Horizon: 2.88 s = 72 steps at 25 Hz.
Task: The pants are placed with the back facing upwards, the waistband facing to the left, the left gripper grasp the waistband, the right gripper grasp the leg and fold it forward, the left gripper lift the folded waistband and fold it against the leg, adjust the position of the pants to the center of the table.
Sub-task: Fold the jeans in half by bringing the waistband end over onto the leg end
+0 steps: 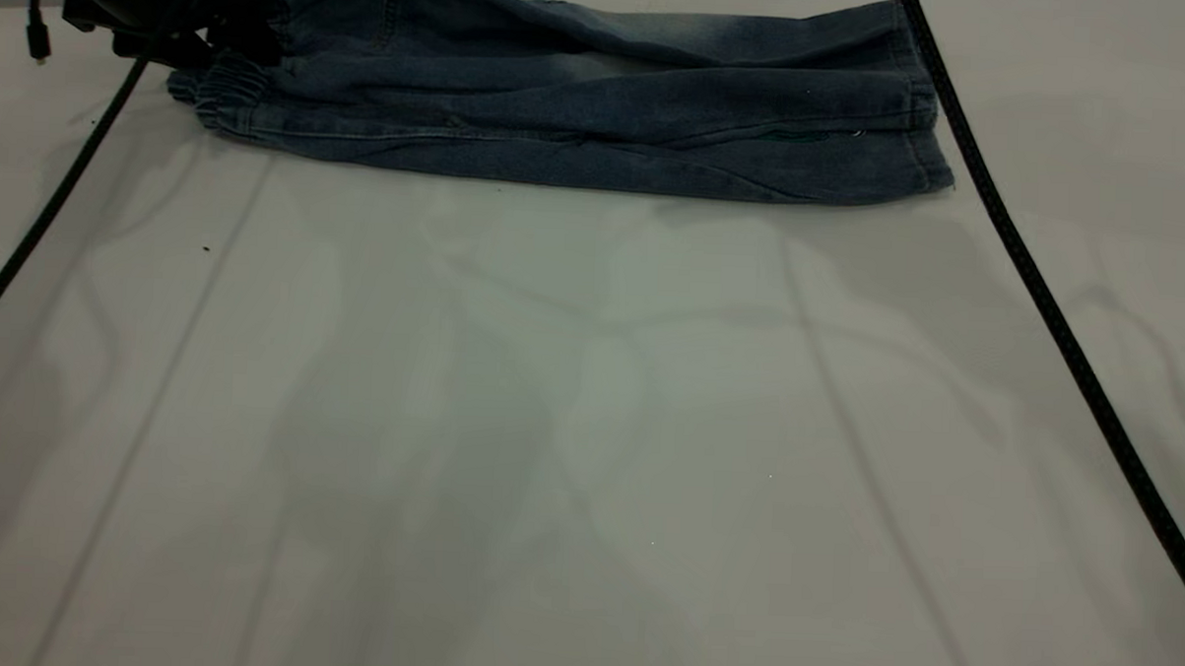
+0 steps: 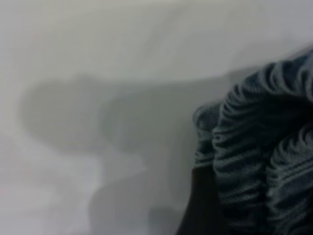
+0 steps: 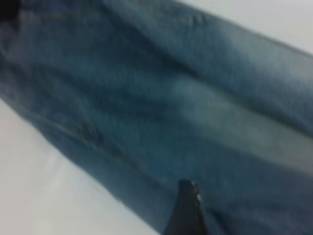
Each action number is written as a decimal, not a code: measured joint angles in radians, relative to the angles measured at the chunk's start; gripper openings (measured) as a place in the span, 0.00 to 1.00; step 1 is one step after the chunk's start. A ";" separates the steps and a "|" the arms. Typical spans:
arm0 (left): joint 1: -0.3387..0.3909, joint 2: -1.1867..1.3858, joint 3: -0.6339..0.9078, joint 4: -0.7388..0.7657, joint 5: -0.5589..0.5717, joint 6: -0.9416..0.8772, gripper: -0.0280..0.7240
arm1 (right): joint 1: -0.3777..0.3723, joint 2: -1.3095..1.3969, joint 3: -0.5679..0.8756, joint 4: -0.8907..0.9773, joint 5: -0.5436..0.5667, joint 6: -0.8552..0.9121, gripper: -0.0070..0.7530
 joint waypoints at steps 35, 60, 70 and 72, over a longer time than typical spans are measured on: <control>-0.017 -0.288 -0.008 0.105 0.495 -0.001 0.13 | 0.047 0.209 -0.011 0.052 -0.267 -0.023 0.64; -0.094 -0.383 -0.008 0.064 0.502 0.023 0.13 | 0.260 0.155 -0.019 0.039 0.135 -0.131 0.64; -0.191 -0.387 -0.080 0.068 0.542 0.027 0.13 | 0.139 -0.085 -0.019 -0.078 0.259 -0.116 0.64; -0.224 -0.389 -0.090 0.068 0.543 0.027 0.13 | 0.077 -0.085 -0.019 -0.087 0.287 -0.086 0.64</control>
